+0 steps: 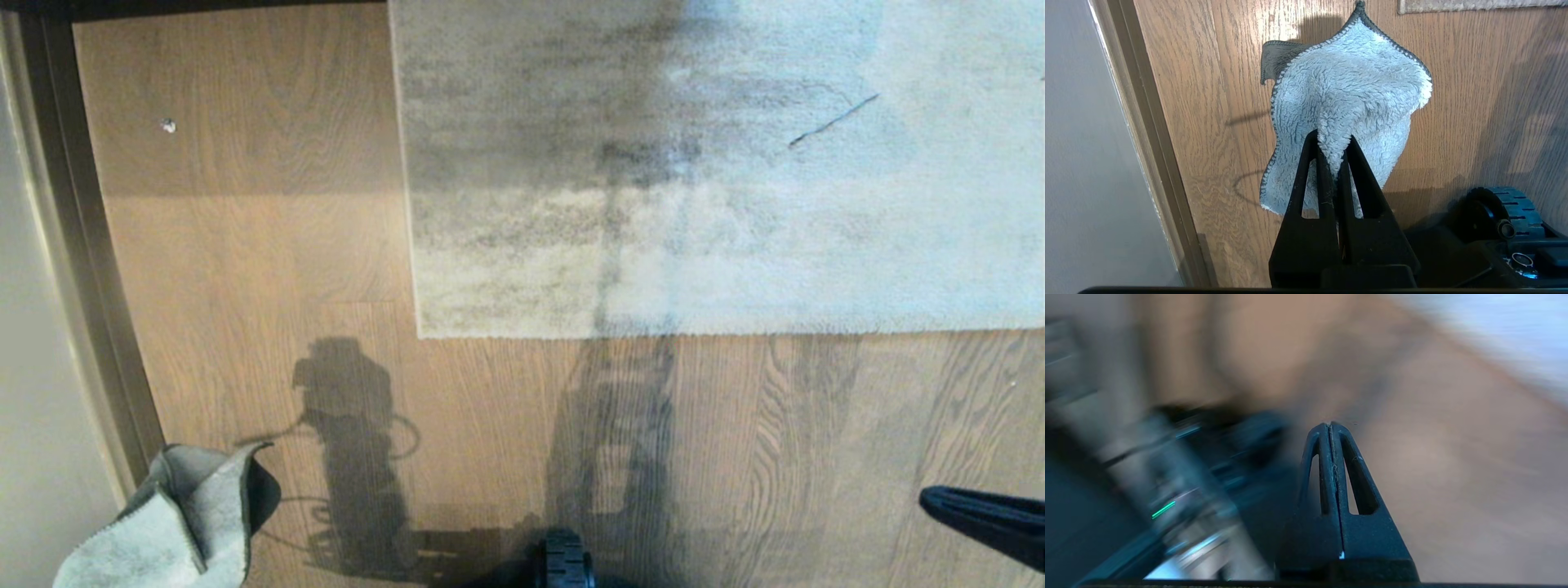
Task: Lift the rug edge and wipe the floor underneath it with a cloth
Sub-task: Lift up the carpet
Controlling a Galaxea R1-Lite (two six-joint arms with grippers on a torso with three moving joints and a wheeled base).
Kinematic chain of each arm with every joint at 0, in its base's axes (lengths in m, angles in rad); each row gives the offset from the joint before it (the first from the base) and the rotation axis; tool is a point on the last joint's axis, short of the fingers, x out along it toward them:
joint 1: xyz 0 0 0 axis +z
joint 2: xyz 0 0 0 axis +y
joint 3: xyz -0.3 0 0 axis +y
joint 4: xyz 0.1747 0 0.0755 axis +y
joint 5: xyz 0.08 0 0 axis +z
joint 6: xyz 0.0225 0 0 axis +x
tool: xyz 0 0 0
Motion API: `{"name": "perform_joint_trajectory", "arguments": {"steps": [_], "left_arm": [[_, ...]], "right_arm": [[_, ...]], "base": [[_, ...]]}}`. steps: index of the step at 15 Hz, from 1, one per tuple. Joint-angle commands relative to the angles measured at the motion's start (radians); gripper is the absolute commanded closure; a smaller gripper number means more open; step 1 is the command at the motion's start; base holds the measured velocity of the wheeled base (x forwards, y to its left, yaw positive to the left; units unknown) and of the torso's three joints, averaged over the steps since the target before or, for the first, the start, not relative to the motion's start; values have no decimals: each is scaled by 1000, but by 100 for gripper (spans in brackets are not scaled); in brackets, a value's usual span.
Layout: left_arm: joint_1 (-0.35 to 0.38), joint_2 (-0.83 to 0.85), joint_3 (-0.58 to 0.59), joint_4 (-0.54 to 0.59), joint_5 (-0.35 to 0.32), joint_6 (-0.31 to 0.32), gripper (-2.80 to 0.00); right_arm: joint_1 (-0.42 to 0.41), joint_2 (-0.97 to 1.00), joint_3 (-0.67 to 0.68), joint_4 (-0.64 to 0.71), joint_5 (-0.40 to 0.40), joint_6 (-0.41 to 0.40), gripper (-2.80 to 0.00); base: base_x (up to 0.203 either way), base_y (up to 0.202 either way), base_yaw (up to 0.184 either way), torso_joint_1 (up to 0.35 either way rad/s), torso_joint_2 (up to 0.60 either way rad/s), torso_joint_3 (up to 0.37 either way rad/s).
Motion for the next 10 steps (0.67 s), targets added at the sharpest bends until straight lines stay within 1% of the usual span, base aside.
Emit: {"name": "perform_joint_trajectory", "arguments": {"steps": [1,2,3,4,5,6,7,8,10], "left_arm": [[0,0,0,0,-1,0,0],[0,0,0,0,-1,-1,0],[0,0,0,0,-1,-1,0],[0,0,0,0,-1,1,0],[0,0,0,0,-1,1,0],[0,0,0,0,-1,1,0],[0,0,0,0,-1,1,0],[0,0,0,0,-1,-1,0],[0,0,0,0,-1,0,0]], "right_arm": [[209,203,-10,-11,19,36,0],[279,279,-15,-40,21,78,0],[329,358,-21,-95,23,132,0],[367,440,-24,-181,23,198,0],[396,512,-27,-277,18,279,0],[422,577,-34,-369,2,391,0],[447,630,-47,-435,-32,526,0],[473,671,-61,-475,-88,627,0],[535,754,-80,-528,-258,766,0]], "base": [[0,0,0,0,0,0],[0,0,0,0,0,0],[0,0,0,0,0,0],[0,0,0,0,0,0],[0,0,0,0,0,0],[0,0,0,0,0,0],[0,0,0,0,0,0],[0,0,0,0,0,0],[0,0,0,0,0,0]]}}
